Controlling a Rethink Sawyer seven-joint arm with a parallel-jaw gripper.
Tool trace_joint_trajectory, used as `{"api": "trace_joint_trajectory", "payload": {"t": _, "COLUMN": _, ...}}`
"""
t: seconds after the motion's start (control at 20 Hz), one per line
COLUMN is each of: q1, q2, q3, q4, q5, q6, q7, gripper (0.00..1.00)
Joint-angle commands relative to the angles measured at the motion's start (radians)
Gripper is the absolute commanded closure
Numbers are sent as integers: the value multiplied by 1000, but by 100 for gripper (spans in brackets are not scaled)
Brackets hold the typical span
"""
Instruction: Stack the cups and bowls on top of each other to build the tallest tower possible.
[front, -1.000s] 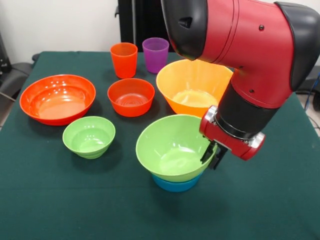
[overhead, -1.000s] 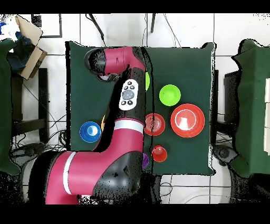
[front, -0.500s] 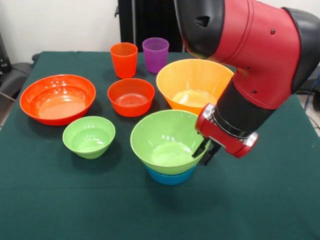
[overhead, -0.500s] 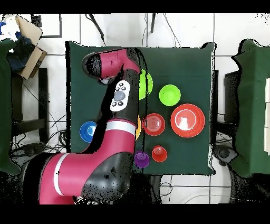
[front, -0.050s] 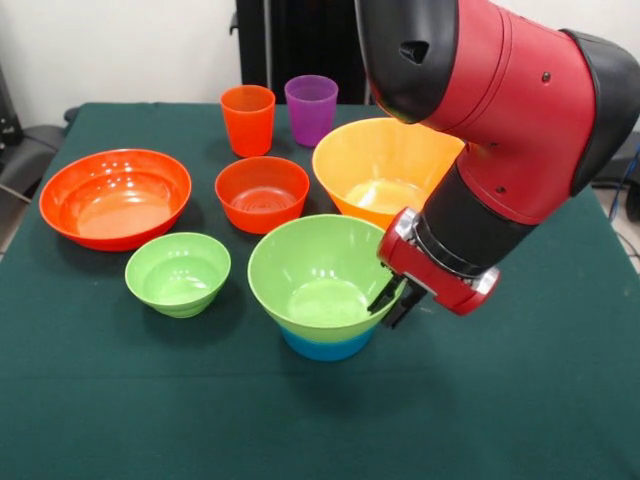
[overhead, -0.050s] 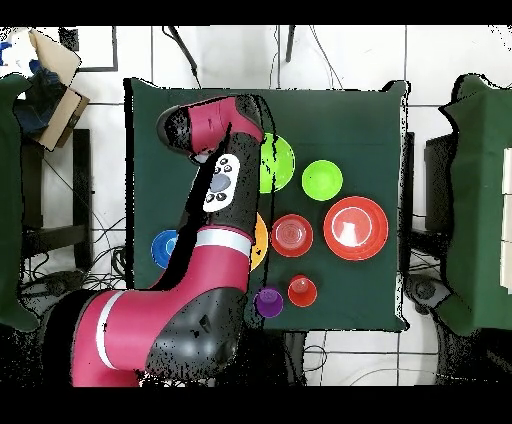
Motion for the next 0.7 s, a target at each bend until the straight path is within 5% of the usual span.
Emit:
{"api": "trace_joint_trajectory", "payload": {"t": 0.05, "q1": 12, "q2": 18, "q3": 43, "q4": 5, "q5": -53, "q6": -45, "q7": -12, "gripper": 100}}
{"api": "trace_joint_trajectory", "payload": {"t": 0.4, "q1": 9, "q2": 8, "q3": 72, "q4": 27, "q5": -32, "q6": -48, "q7": -25, "gripper": 100}}
{"api": "trace_joint_trajectory", "payload": {"t": 0.45, "q1": 7, "q2": 3, "q3": 77, "q4": 35, "q5": -31, "q6": -63, "q7": -29, "gripper": 0}}
{"api": "trace_joint_trajectory", "payload": {"t": 0.7, "q1": 2, "q2": -27, "q3": 100, "q4": 68, "q5": -5, "q6": -56, "q7": -31, "gripper": 0}}
